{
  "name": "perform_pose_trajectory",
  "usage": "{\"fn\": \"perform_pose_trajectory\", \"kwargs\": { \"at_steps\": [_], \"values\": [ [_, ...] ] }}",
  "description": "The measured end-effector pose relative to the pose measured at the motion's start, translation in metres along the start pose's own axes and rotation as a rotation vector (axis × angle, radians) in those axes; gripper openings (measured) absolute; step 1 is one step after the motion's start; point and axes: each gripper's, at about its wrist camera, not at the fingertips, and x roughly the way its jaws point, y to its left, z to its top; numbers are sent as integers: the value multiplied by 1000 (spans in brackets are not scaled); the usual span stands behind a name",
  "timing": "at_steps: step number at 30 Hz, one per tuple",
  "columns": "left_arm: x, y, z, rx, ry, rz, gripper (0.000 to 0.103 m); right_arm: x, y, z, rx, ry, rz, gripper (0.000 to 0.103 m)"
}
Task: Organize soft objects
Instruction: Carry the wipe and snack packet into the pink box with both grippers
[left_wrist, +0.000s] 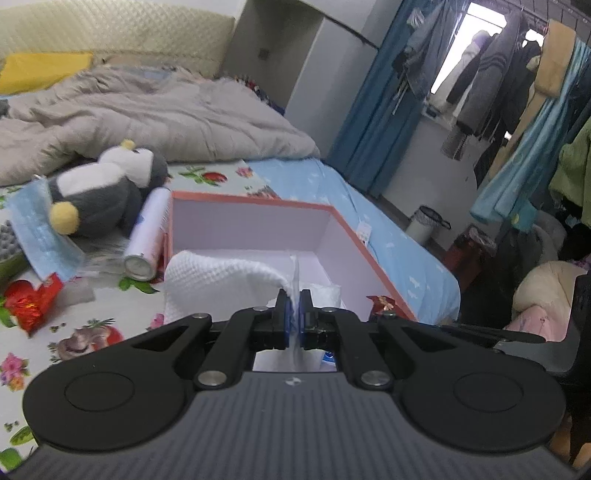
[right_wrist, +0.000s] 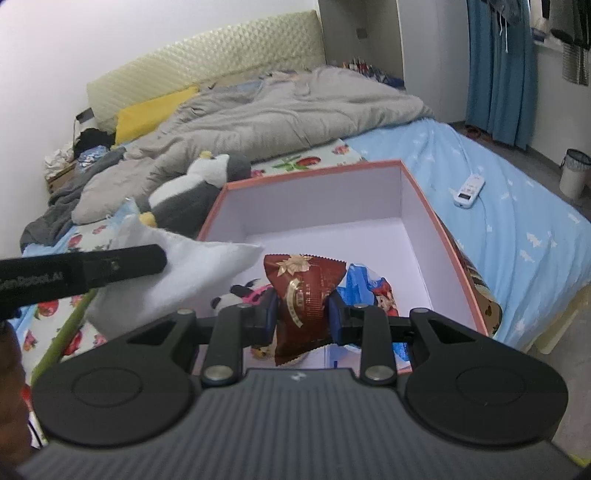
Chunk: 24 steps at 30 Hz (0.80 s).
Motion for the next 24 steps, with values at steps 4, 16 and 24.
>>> {"fn": "perform_pose_trajectory", "kwargs": {
  "at_steps": [4, 16, 24],
  "values": [
    [36, 7, 8, -3, 49, -11, 6, 21, -5, 4, 9, 31, -1, 32],
    [129, 36, 8, -42, 202, -2, 6, 86, -26, 5, 34, 141, 17, 32],
    [153, 41, 1, -44, 225, 11, 6, 102, -33, 1, 55, 173, 30, 33]
  ]
}}
